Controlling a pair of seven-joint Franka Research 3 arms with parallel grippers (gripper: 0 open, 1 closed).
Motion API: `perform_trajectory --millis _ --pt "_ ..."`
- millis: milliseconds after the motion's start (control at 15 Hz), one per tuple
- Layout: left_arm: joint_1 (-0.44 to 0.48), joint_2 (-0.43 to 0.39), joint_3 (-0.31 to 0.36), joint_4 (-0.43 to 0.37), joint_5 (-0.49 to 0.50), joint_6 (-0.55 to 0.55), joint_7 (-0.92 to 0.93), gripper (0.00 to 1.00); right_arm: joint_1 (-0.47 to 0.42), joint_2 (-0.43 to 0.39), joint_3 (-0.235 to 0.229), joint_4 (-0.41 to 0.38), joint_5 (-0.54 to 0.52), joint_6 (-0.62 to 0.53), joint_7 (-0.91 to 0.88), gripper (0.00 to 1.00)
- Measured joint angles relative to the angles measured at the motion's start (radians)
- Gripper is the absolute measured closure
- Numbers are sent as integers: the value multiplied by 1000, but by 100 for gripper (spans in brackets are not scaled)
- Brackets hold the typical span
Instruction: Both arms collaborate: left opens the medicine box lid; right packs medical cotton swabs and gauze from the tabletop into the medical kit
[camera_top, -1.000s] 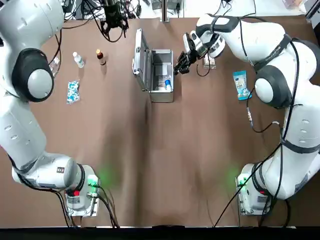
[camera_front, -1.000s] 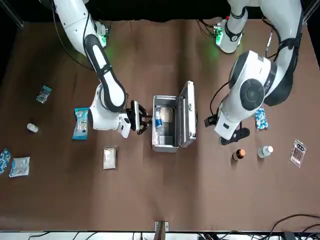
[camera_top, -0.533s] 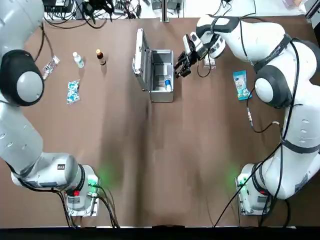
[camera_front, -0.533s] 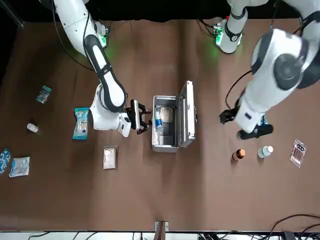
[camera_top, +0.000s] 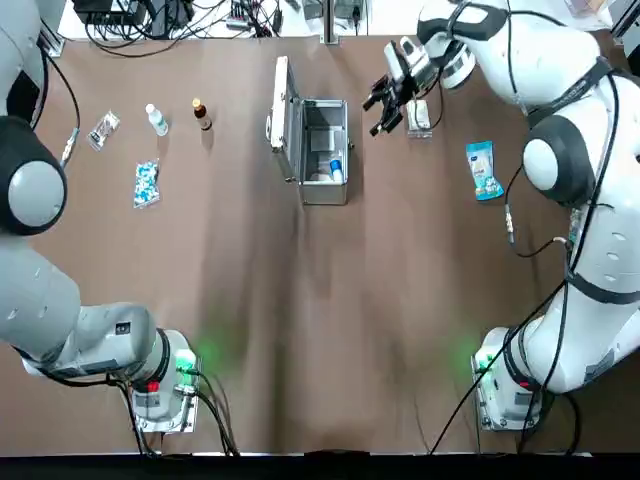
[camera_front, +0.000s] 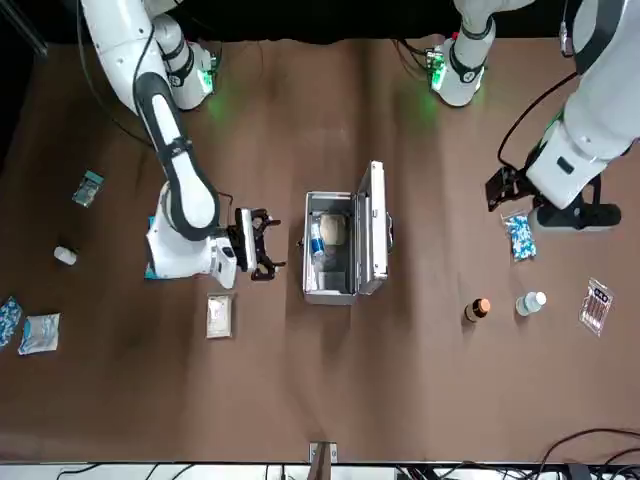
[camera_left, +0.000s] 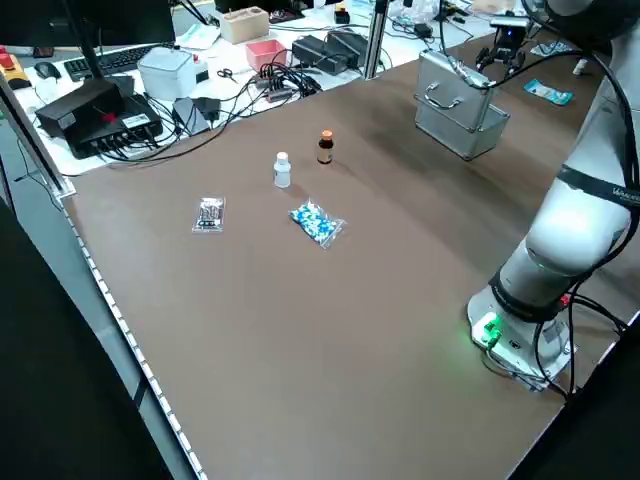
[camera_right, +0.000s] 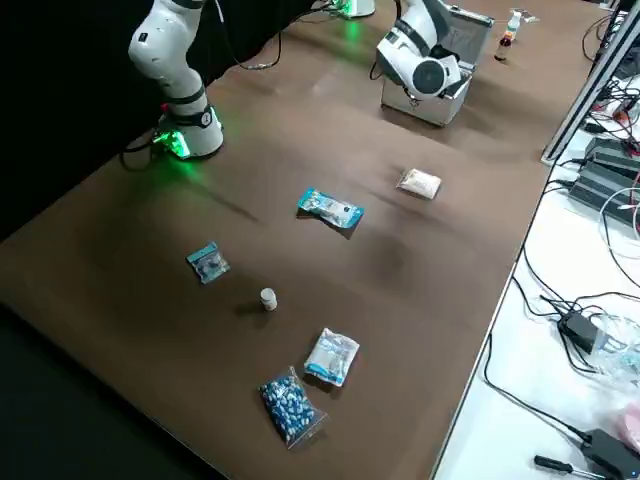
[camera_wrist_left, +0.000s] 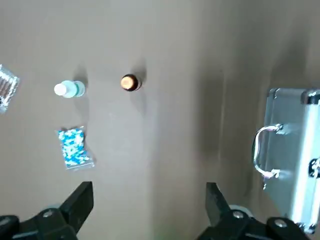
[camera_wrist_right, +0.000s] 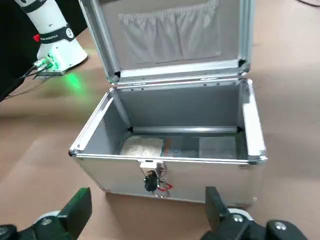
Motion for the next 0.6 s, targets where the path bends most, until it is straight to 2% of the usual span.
perform_trajectory --millis 133,400,600 --pt "32 -20 0 0 -3 -46 45 0 -34 -28 -1 58 -79 -46 60 0" --pt "37 -27 11 0 -4 -59 41 0 -95 -44 -3 185 -207 -163 234 0" --pt "7 -39 104 0 -58 -58 35 0 -122 -44 -4 245 -335 -185 381 2"
